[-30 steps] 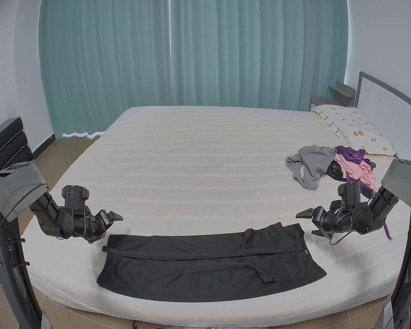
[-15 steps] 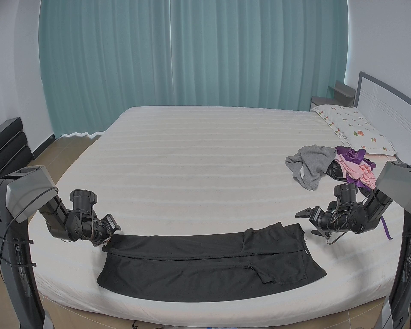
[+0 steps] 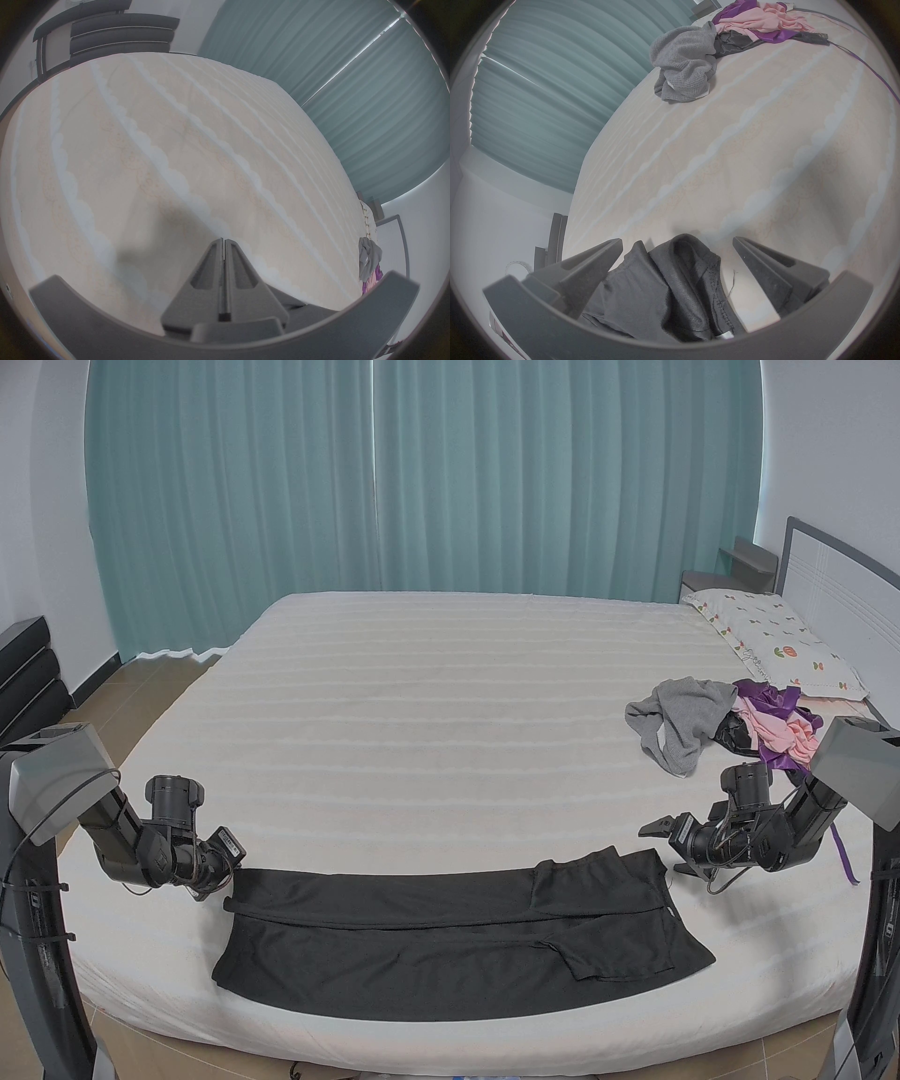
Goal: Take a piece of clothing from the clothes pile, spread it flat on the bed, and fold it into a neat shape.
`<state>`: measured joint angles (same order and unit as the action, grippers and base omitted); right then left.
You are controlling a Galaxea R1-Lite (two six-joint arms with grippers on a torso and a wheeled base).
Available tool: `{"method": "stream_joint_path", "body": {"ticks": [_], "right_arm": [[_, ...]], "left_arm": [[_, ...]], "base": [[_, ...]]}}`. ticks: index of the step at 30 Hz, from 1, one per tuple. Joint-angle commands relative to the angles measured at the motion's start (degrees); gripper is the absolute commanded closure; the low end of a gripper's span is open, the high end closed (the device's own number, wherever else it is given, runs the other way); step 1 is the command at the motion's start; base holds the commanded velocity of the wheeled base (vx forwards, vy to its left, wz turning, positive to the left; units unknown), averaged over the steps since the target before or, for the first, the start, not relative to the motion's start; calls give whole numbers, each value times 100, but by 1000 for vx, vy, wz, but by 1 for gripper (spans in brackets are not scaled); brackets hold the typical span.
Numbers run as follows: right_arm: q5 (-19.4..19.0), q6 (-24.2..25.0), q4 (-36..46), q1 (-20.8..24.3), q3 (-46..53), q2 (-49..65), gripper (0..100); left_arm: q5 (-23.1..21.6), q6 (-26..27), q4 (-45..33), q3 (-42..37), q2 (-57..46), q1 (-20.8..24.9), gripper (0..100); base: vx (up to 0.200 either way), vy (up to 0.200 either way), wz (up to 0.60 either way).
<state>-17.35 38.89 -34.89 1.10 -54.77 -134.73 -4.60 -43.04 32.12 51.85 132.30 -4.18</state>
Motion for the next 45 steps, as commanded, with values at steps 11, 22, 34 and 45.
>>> {"method": "stream_joint_path", "body": {"ticks": [11,22,34,45], "right_arm": [[135,-4,0,22,-165,-273,0],[170,-13,-9,110,-209,-343,100],[337,5,-18,13,-227,-299,100],[328,66,-431,-13,72,-27,0]], "left_arm": [[-6,-2,5,-61,-91,-100,100],[-6,-2,5,-78,-47,-92,100],[-24,-29,5,-113,-108,-100,100],[-208,-354,-4,-166,-486,-144,100]], "base": [[0,0,0],[0,0,0],[0,0,0],[0,0,0]]}}
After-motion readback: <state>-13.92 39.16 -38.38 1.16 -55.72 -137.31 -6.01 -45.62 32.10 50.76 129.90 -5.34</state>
